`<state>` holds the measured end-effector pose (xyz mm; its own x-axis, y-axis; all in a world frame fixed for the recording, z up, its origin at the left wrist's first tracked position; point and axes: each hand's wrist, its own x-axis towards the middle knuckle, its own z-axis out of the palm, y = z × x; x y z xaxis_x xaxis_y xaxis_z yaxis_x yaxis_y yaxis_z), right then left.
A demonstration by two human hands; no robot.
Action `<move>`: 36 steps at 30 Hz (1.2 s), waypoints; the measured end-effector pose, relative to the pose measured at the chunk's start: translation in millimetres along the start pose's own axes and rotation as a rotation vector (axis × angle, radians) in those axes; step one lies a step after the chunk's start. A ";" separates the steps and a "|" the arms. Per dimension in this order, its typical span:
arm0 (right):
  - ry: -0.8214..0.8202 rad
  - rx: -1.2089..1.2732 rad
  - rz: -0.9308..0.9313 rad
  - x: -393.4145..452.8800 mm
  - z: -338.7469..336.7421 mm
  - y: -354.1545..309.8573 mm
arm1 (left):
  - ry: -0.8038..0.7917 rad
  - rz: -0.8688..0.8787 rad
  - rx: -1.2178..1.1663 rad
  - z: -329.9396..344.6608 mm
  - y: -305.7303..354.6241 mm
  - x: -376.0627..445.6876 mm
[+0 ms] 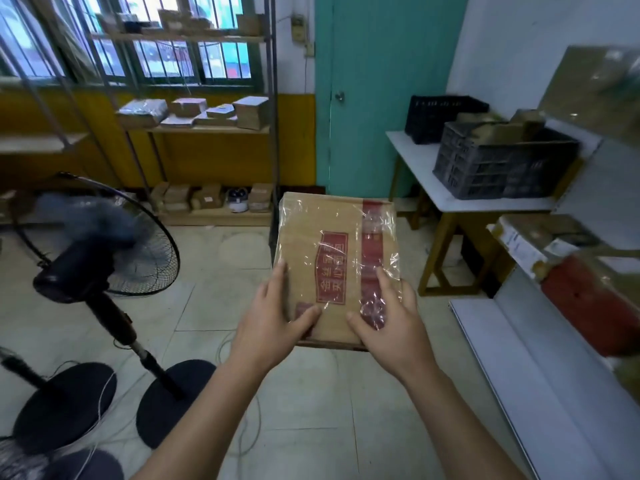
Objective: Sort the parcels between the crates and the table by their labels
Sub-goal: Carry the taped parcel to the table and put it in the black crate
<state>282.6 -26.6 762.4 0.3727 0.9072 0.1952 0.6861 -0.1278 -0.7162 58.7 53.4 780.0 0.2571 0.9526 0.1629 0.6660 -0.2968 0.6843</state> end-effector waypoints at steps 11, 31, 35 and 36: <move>0.002 0.006 0.022 87.0 11.6 3.2 | 0.022 0.014 -0.033 10.7 0.7 89.4; 0.077 -0.035 0.113 326.7 58.7 -12.0 | -0.057 0.061 -0.147 28.9 -25.2 358.6; 0.082 -0.039 0.120 381.2 67.3 6.4 | -0.062 0.068 -0.094 51.2 -24.3 414.4; 0.089 -0.033 0.122 396.7 69.3 12.2 | -0.059 0.070 -0.075 57.0 -22.8 429.6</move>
<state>395.5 359.5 784.7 0.5076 0.8450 0.1681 0.6520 -0.2493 -0.7161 193.9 465.6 793.9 0.3434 0.9234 0.1712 0.5916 -0.3543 0.7242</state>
